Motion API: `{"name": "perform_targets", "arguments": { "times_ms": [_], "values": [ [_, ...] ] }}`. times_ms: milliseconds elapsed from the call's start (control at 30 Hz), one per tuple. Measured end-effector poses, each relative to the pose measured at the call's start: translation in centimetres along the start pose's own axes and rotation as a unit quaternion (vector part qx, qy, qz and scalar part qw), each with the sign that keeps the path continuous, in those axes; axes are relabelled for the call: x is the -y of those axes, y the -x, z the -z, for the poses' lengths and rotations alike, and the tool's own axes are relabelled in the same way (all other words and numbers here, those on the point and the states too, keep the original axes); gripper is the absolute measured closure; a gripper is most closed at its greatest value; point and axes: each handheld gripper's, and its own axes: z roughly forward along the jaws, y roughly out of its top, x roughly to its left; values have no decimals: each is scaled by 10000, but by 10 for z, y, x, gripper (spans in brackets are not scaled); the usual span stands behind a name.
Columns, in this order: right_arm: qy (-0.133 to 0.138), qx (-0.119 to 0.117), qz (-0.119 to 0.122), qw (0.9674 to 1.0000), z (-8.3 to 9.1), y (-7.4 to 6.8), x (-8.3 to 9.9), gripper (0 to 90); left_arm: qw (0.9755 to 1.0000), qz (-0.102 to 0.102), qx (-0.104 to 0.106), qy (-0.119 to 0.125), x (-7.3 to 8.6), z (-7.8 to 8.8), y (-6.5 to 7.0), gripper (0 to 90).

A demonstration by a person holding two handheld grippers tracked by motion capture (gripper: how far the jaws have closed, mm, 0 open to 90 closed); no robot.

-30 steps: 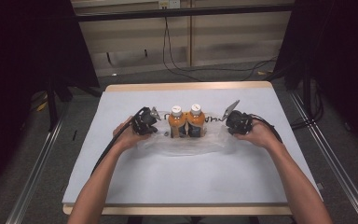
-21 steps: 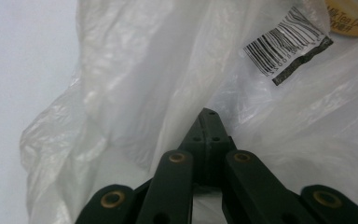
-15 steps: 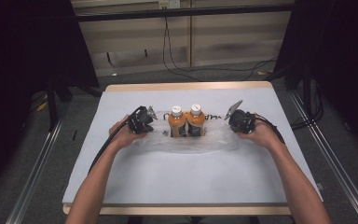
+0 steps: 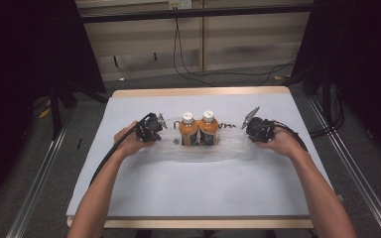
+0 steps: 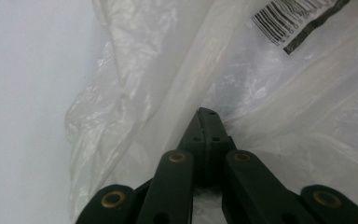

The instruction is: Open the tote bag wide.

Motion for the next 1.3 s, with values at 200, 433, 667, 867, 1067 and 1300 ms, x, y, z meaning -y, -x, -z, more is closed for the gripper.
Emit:
{"name": "perform_targets", "arguments": {
  "times_ms": [200,433,667,867,1067,1300],
  "values": [
    [163,240,-150,9995,-5,6,-1,900,9999,49,-120,52,-2,-4,-10,900],
    [222,159,-117,9996,-4,8,2,900,9991,280,-9,317,6,-5,-17,900],
    [314,93,-225,9992,-2,8,9,900,9983,419,82,406,9,-4,-18,900],
    [601,12,-578,9965,-2,8,11,900,9882,928,344,1171,14,2,-19,900],
    [1184,-215,-694,9903,9,7,9,900,9736,1184,478,1894,19,26,-18,900],
    [1895,-350,-897,9771,30,5,6,900,9577,1307,582,2498,26,44,-14,900]
  ]
}}
